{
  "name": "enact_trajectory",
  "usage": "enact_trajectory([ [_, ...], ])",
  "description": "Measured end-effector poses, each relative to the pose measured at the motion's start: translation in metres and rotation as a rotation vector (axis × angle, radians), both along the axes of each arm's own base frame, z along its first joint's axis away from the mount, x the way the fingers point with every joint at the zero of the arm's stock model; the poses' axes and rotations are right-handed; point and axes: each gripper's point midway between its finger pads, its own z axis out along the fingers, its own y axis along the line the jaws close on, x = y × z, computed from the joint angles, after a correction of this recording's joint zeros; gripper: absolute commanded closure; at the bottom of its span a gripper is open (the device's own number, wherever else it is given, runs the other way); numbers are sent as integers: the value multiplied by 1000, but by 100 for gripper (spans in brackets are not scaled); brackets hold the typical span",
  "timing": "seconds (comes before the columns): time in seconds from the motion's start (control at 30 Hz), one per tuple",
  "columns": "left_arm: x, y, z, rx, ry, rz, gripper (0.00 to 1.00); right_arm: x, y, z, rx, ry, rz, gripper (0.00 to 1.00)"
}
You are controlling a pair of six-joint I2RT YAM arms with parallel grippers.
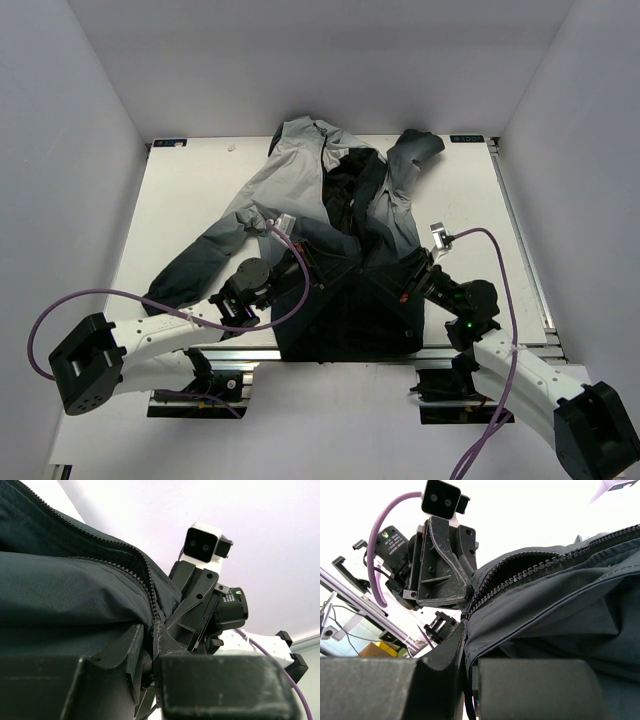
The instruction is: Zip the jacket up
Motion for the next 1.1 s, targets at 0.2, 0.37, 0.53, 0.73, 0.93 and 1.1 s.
enact_trajectory([
  [0.2,1,0,3,-12,-7,1,100,3,0,1,15,17,-9,100],
  [0.37,1,-1,3,-14,-9,-2,100,5,-2,0,36,35,-29,100],
  [0.53,1,-2,2,-15,-9,-1,100,6,-2,-1,43,42,-41,100],
  [0.73,2,-5,-7,7,5,-4,100,7,-3,0,47,39,-49,100],
  [0.93,1,-6,-11,20,14,-9,100,10,-4,2,60,42,-72,100],
  [1.1,-1,-7,-9,13,8,-13,100,11,-7,4,72,44,-94,100],
])
